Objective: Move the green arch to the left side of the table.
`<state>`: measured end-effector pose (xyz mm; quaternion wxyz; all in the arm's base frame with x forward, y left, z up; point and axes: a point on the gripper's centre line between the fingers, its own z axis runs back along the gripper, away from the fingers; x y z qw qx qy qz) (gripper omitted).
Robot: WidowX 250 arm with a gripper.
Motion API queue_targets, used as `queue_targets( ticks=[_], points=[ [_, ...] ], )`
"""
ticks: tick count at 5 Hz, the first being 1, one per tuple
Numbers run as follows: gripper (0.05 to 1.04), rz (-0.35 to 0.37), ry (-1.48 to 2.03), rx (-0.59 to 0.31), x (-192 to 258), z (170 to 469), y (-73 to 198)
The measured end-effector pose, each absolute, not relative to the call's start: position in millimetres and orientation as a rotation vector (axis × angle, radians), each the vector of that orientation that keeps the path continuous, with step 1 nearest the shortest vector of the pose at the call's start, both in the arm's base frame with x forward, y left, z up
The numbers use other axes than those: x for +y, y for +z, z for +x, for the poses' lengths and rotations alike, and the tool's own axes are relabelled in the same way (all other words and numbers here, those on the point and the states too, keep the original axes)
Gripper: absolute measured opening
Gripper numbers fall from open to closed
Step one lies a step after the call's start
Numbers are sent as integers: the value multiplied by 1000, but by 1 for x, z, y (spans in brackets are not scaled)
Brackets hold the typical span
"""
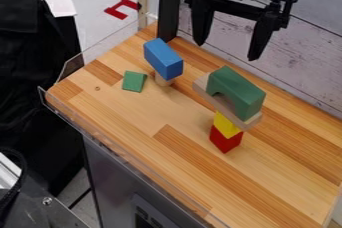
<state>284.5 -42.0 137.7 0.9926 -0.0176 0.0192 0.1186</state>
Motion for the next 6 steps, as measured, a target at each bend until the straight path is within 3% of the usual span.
queue_targets(
  ticks=[2, 4, 6],
  points=[
    [998, -57, 321, 44, -40, 287, 128],
    [998, -129, 700, -74, -41, 280, 141],
    [998, -160, 1096, -103, -50, 274, 116]
  ],
)
